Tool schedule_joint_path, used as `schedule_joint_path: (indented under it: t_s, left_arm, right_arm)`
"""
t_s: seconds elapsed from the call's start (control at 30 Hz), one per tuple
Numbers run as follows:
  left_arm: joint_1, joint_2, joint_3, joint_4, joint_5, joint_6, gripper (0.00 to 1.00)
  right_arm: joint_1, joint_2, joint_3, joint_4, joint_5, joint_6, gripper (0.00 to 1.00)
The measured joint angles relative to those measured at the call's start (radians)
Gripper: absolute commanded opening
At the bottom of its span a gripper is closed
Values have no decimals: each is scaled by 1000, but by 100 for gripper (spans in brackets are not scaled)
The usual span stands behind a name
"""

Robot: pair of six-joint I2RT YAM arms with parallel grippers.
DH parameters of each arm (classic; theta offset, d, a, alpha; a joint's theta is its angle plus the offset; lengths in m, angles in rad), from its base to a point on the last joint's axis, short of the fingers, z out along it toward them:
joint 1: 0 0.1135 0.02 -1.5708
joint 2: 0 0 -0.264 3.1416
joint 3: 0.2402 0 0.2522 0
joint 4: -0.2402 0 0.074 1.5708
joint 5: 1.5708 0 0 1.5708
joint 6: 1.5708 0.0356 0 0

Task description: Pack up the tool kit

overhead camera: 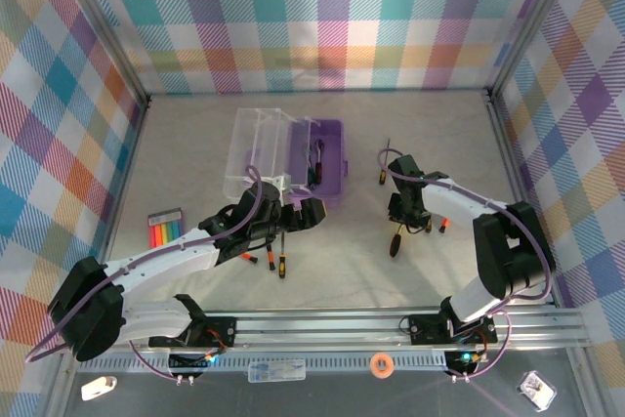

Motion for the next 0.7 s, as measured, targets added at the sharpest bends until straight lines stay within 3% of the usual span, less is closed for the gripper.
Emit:
schedule_joint_path:
  t_s: [0.47, 0.7]
  left_arm:
    - [0, -12, 7, -24, -8, 3, 100]
    - [0, -47, 7, -33, -19, 4, 100]
  right_arm:
    - [-23, -5, -11, -2, -31, -35, 31]
    - [-32, 47, -8, 12, -57, -49, 25]
